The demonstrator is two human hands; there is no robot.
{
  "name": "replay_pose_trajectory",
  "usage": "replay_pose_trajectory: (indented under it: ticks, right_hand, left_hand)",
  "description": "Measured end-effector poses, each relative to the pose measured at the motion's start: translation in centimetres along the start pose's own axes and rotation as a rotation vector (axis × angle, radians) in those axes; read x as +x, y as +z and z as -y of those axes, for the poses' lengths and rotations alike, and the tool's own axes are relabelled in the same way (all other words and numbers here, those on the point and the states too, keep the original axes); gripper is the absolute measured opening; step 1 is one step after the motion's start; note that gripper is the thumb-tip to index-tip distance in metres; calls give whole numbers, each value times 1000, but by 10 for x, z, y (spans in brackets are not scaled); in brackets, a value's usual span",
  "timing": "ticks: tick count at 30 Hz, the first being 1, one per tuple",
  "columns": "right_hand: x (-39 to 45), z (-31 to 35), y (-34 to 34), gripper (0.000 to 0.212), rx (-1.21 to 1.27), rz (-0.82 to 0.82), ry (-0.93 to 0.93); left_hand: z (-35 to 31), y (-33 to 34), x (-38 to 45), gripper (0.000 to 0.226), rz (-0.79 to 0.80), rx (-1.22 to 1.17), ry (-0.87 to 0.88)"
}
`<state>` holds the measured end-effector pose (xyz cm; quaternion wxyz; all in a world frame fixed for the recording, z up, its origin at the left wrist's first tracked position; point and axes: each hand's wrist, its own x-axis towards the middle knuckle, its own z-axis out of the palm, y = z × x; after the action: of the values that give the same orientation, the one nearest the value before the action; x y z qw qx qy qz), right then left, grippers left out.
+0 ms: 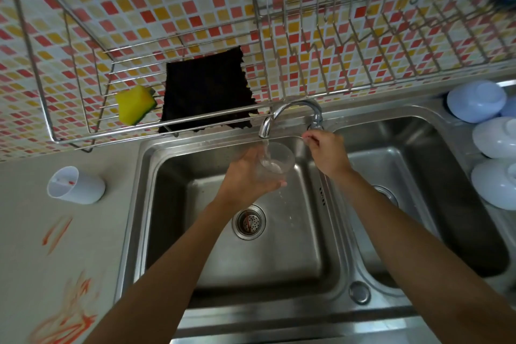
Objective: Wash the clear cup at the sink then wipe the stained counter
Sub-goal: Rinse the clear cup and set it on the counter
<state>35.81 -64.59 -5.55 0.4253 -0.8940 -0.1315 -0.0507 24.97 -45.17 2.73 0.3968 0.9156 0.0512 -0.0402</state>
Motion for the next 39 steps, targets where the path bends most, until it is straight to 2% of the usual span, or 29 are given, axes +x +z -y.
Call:
replay_pose_trajectory:
  ticks: [3, 6, 8, 13, 16, 22, 27, 29, 32, 35, 39]
  right_hand:
    - [-3, -1, -3, 18, 23, -91, 38]
    - [-6, -3, -9, 19, 109, -178, 123]
    - [-6, -2, -9, 20, 135, -185, 161]
    - [-9, 6, 1, 19, 210, -234, 273]
    - [-20, 17, 2, 29, 159, -241, 319]
    - [-56, 15, 6, 54, 4, -180, 269]
    - [-104, -1, 28, 49, -25, -33, 179]
    - [-123, -6, 37, 49, -184, 40, 79]
    - [-144, -16, 40, 52, -423, 116, -43]
    - [-158, -27, 35, 54, -590, 201, -74]
    - [-160, -24, 31, 58, -613, 242, -57]
  left_hand:
    - [5, -2, -3, 77, -22, 27, 0]
    - [17, -3, -8, 83, 11, 180, 19]
    - [28, -2, -13, 84, 8, 257, 41]
    - [51, -2, -26, 84, -7, 349, -28]
    - [60, 3, -34, 83, 23, 506, -103]
    - [80, 18, -51, 81, 47, 648, -177]
    - [90, 26, -67, 80, 35, 795, -169]
    - [90, 27, -72, 81, 44, 880, -155]
    - [92, 26, -78, 84, 32, 1061, -73]
    - [96, 25, -81, 83, 30, 1191, 19]
    - [100, 26, -86, 74, 11, 1261, 149]
